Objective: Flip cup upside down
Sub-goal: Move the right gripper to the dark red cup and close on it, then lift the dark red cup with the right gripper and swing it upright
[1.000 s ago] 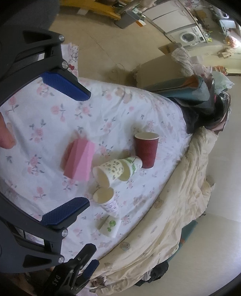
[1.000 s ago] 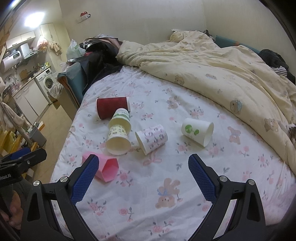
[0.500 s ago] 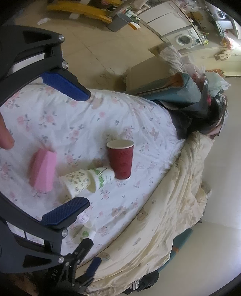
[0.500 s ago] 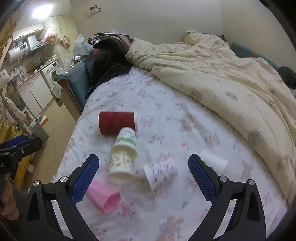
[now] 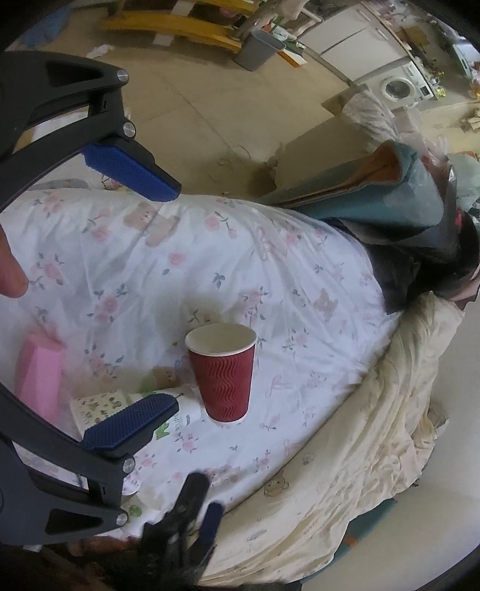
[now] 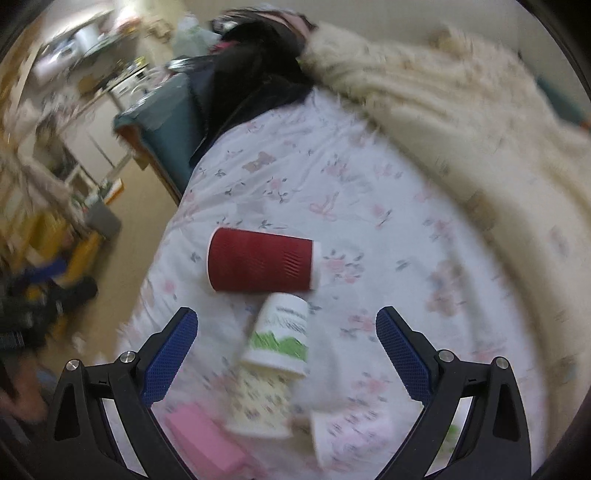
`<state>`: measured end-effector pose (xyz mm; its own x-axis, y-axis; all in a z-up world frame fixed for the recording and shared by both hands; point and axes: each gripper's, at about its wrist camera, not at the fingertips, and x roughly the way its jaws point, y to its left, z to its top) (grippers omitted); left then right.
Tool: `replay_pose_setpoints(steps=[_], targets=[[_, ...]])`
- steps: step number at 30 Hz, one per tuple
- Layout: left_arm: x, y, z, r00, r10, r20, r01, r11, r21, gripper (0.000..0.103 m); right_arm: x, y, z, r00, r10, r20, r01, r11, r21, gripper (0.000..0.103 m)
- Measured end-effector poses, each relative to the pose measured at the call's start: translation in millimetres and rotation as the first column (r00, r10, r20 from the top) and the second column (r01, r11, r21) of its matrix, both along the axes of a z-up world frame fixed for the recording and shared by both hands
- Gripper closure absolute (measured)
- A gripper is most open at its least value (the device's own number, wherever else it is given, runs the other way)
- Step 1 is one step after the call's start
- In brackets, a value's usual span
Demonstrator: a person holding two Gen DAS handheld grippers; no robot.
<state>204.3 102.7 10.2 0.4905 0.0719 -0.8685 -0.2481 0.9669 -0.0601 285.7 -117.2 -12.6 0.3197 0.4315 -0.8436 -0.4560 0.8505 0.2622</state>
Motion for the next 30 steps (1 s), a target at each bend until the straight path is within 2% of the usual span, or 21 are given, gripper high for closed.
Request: replay_pose_setpoints(steps=[2,3,6,9,14,16,20,22,24,30], targets=[[4,1,-4,1.000,-0.006,-0.013,0.006,1.000,-0.004,0.000,19,14,-9,0.998,0.037,-0.041,-0.037,0.999,0.002,0.003],[5,3,-8,1.000,-0.008,-0.025,0.008,1.000,-0.013,0.000,27,25,-15,0.995,0.086,-0.053,-0.088,0.996,-0.035,0.003],[8,9,-10,0.999,-0.002,-0.041,0.001,1.000,-0.029,0.000,37,55,-27,0.957,0.281,-0.074,-0.289,0.947,-0.141,0.004],[11,12,-12,0.999,-0.009,-0.051,0.008,1.000,-0.011,0.000,40,87,-38,0.871,0.481,-0.099,-0.489,0.832,-0.263,0.004],[15,22,-29,0.994,0.005,-0.113,-0.004,1.000,0.011,0.000,39,126,-56,0.715,0.684,-0.144,-0.671,0.613,-0.418,0.004],[16,29,-36,0.990,0.023,-0.142,-0.022,1.000,0.007,0.000,40,135,-62,0.670,0.727,-0.150,-0.702,0.555,-0.447,0.003],[16,34,-47,0.982,0.035,-0.185,-0.036,0.999,0.000,0.000,43,148,-84,0.606,0.770,-0.197,-0.747,0.468,-0.472,0.004],[15,34,-52,0.978,0.038,-0.206,-0.038,0.999,0.004,0.000,43,154,-97,0.580,0.787,-0.210,-0.756,0.424,-0.499,0.004],[15,33,-55,0.977,0.038,-0.212,-0.037,0.999,0.009,0.000,42,159,-106,0.569,0.793,-0.216,-0.751,0.395,-0.528,0.004],[16,28,-55,0.976,0.018,-0.215,-0.018,1.000,0.002,0.000,47,169,-131,0.569,0.788,-0.234,-0.752,0.384,-0.536,0.006]])
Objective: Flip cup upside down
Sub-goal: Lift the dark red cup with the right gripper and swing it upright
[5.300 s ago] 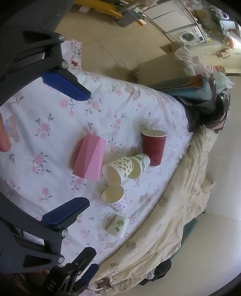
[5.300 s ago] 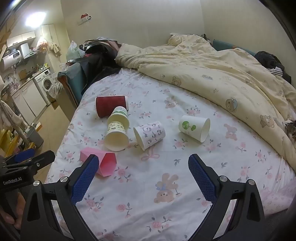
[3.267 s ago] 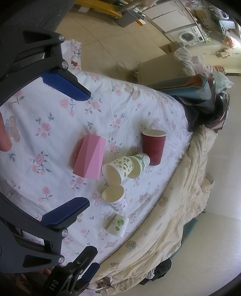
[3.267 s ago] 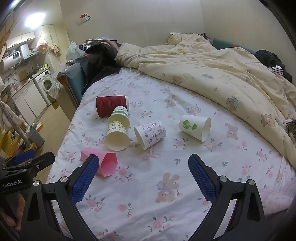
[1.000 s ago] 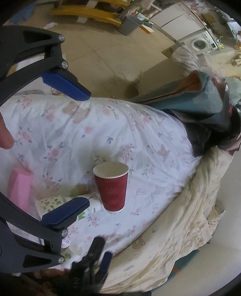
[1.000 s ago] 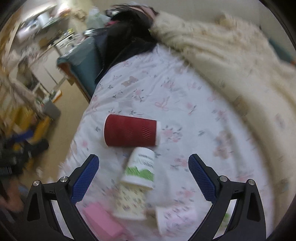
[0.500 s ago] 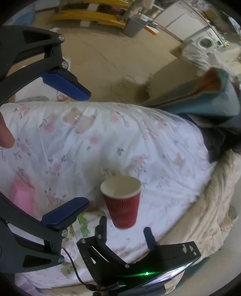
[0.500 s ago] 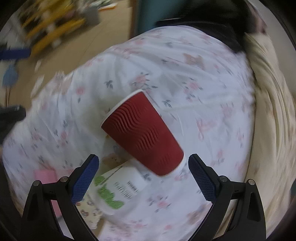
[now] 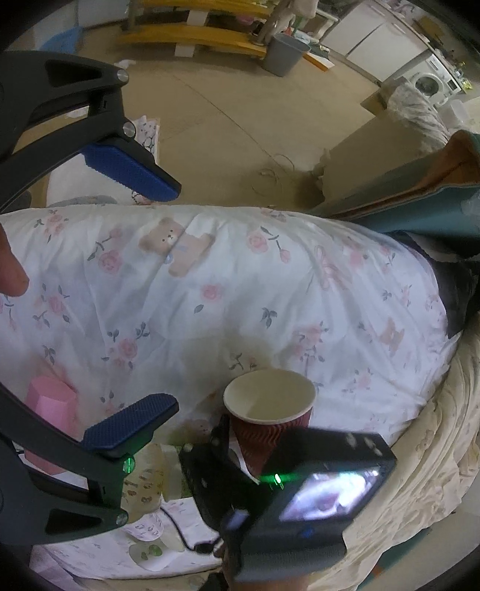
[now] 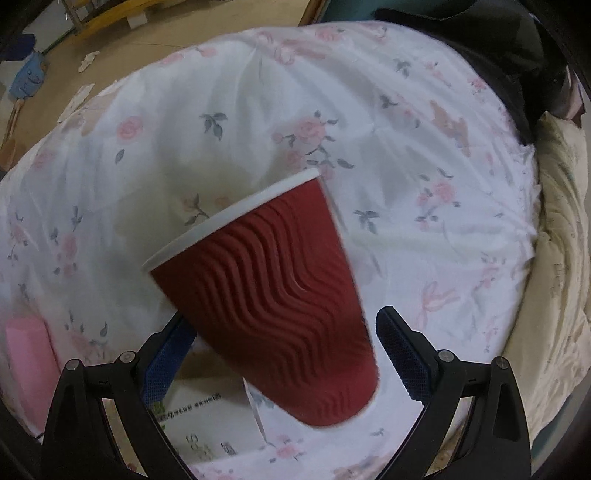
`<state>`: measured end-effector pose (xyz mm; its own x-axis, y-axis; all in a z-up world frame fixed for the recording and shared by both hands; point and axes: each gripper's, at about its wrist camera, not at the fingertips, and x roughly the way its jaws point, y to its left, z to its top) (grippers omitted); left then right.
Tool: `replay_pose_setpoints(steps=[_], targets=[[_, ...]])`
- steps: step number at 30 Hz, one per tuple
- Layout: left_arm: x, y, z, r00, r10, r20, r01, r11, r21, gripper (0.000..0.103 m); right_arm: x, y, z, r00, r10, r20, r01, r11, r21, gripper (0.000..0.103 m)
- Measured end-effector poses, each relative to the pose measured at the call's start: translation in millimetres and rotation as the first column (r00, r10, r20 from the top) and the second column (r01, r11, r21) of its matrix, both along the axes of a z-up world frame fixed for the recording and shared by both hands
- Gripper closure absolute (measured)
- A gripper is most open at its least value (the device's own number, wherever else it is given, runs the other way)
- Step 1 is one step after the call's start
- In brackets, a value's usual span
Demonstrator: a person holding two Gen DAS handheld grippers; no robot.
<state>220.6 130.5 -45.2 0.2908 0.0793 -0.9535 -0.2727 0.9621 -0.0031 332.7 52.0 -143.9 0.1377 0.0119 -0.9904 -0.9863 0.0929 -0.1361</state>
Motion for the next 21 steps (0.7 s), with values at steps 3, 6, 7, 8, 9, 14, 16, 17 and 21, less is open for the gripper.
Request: replay_pose_setpoints(steps=[3,6,7,8,9,14,16,17,21], targets=[[0,0,1,1.000,-0.005,0.003,0.005,1.000,0.002,0.000,0,0,-8,1.000,0.003,0.030,-0.003,1.000,0.002,0.013],[-1,1,2,1.000,-0.001,0.005,0.001,1.000,0.006,0.000,5,-5,-2,0.999,-0.031,0.011,0.030,0.999,0.044,0.019],[-2,1,2,1.000,0.003,0.007,-0.003,1.000,0.003,0.000,7,-8,3,0.999,-0.044,0.009,0.044,0.997,0.062,0.022],[-2,2,2,1.000,0.006,0.010,-0.006,1.000,0.000,0.000,11,-11,10,0.998,-0.065,0.012,0.064,0.995,0.081,0.023],[-1,1,3,1.000,0.008,0.013,-0.008,1.000,-0.001,0.000,14,-14,16,0.996,-0.086,0.012,0.084,0.991,0.100,0.023],[-4,-5,12,0.999,0.002,0.052,-0.002,1.000,0.012,0.000,22,-37,55,0.974,-0.223,-0.037,0.226,0.952,0.207,0.024],[-6,-7,16,0.998,-0.001,0.065,0.000,1.000,0.016,0.000,23,-47,70,0.960,-0.272,-0.061,0.278,0.929,0.242,0.024],[-8,-9,18,0.997,0.000,0.073,-0.001,1.000,0.016,0.000,22,-52,77,0.957,-0.286,-0.056,0.291,0.922,0.256,0.024],[-19,-11,27,0.994,0.021,0.105,-0.020,1.000,-0.010,0.000,4,-74,115,0.937,-0.350,-0.012,0.333,0.881,0.337,0.024]])
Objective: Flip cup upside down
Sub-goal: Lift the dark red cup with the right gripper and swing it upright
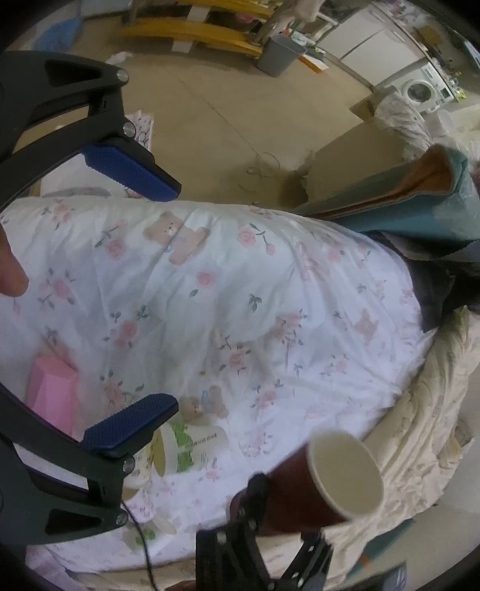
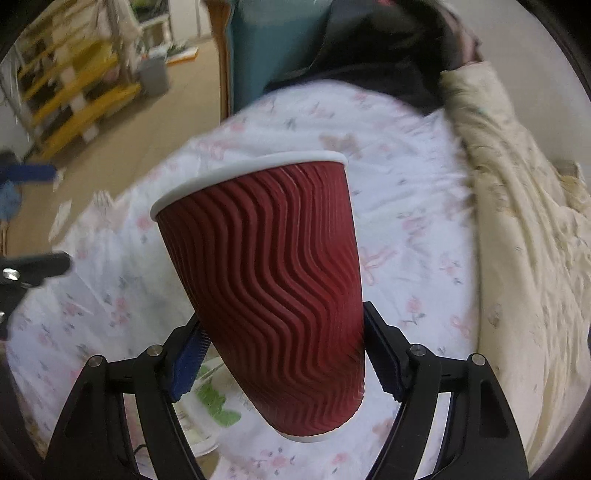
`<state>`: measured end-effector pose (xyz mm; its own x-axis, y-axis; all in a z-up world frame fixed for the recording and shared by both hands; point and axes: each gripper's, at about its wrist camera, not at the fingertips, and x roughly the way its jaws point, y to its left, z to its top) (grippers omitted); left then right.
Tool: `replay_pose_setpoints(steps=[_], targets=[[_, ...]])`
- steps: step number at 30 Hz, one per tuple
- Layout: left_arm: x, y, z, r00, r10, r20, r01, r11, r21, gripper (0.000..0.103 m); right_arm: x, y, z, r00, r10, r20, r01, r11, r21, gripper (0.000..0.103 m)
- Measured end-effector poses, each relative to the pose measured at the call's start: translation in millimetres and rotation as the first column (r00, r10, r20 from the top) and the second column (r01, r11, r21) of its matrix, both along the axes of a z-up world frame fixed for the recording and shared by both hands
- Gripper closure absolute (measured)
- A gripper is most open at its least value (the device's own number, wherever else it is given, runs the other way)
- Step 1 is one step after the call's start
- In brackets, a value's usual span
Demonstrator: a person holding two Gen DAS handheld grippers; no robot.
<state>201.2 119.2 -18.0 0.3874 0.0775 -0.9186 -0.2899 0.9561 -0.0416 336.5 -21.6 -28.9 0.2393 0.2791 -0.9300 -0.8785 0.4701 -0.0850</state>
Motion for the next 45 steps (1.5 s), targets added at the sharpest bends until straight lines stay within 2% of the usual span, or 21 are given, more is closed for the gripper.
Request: replay_pose_setpoints(steps=[4,8,12,16,21,27,35,38,45], targets=[[-15,-9,13,0.999,-0.007,0.038,0.007,1.000,0.001,0.000,-19,-22,36,0.996,-0.084,0.012,0.083,0.995,0.049,0.024],[-30,-26,27,0.995,-0.054,0.078,0.052,0.998,0.032,0.000,-53,-47,66,0.982,-0.186,0.022,0.183,0.977,0.109,0.024],[-53,-41,32,0.992,-0.090,0.092,0.089,0.996,0.012,0.000,-94,-75,75,0.957,-0.291,-0.013,0.290,0.946,0.148,0.024],[-81,-63,34,0.984,-0.144,0.105,0.139,0.989,0.053,0.000,-134,-94,76,0.930,-0.365,-0.054,0.368,0.912,0.179,0.024],[-117,-78,34,0.982,-0.151,0.115,0.144,0.987,0.065,0.000,-174,-117,72,0.887,-0.442,-0.131,0.460,0.862,0.213,0.024],[-152,-92,21,0.985,-0.144,0.090,0.140,0.989,0.051,0.000,-215,-137,62,0.854,-0.480,-0.201,0.517,0.828,0.219,0.023],[-184,-98,0,0.994,-0.094,0.052,0.094,0.996,0.003,0.000,-260,-162,35,0.769,-0.518,-0.375,0.619,0.750,0.232,0.023],[-191,-99,-6,0.995,-0.083,0.046,0.083,0.997,0.004,0.000,-273,-165,23,0.753,-0.523,-0.400,0.634,0.740,0.225,0.023],[-193,-104,-5,0.994,-0.083,0.073,0.080,0.996,0.051,0.000,-286,-171,-16,0.649,-0.540,-0.536,0.713,0.677,0.182,0.023]])
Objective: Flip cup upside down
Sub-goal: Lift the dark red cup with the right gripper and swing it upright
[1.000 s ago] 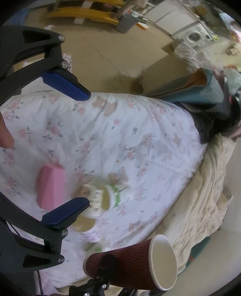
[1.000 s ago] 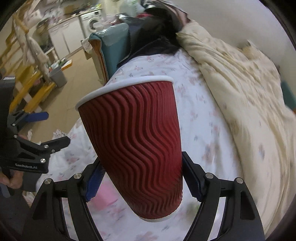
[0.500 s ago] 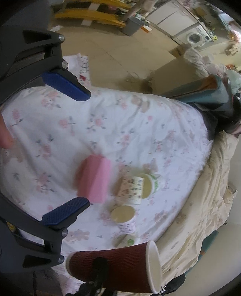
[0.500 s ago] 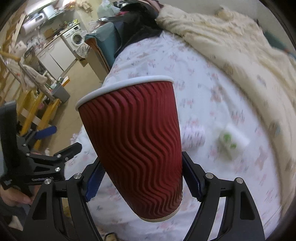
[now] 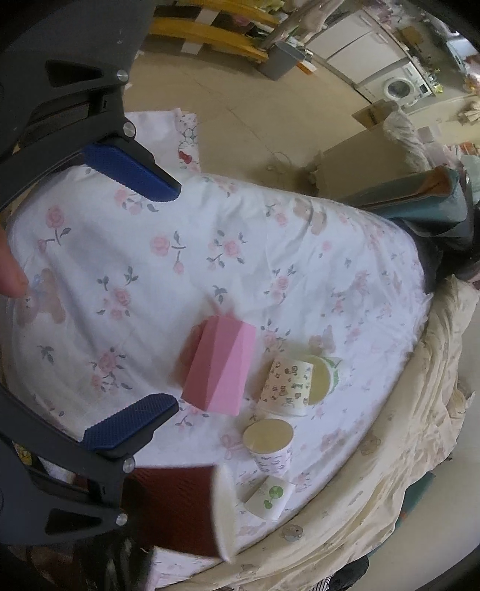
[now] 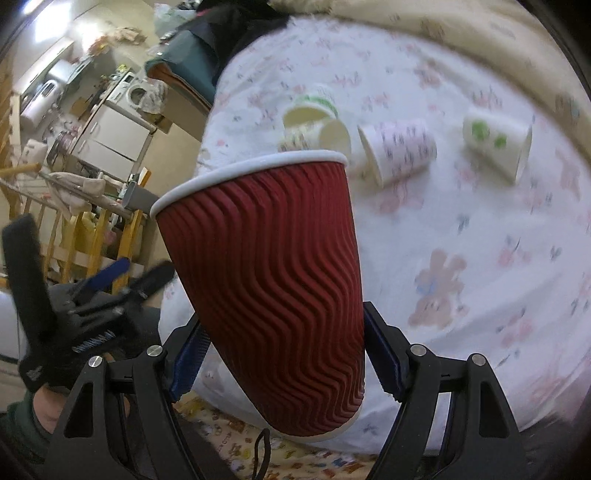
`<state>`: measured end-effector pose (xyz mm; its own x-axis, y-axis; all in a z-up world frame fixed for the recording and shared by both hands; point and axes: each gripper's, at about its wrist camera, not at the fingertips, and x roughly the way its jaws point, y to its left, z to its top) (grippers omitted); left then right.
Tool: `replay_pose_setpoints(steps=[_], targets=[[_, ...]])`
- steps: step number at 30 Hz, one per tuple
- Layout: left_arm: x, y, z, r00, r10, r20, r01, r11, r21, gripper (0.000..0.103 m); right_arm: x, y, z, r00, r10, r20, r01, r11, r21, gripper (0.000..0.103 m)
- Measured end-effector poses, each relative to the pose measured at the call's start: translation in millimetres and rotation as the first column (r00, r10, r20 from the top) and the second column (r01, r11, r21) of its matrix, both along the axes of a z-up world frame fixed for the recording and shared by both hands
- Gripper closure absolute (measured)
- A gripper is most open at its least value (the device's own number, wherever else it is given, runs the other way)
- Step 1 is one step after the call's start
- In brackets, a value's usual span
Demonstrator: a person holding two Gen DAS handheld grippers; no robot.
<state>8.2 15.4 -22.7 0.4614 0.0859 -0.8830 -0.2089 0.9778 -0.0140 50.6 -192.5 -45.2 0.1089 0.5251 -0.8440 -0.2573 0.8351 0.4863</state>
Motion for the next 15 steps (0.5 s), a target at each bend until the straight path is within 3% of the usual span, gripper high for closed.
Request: replay_pose_setpoints(steps=[9,15], targets=[[9,0,-14,0.999,0.007,-0.033,-0.007,1.000,0.006,0.000,1,-5,-72,0.974,-0.100,-0.206,0.107,0.994,0.020,0.023],[13,-2,-18,0.999,0.020,-0.035,-0.020,1.000,0.000,0.000,11,-5,-89,0.967,-0.124,-0.224,0.130,0.992,0.010,0.024]])
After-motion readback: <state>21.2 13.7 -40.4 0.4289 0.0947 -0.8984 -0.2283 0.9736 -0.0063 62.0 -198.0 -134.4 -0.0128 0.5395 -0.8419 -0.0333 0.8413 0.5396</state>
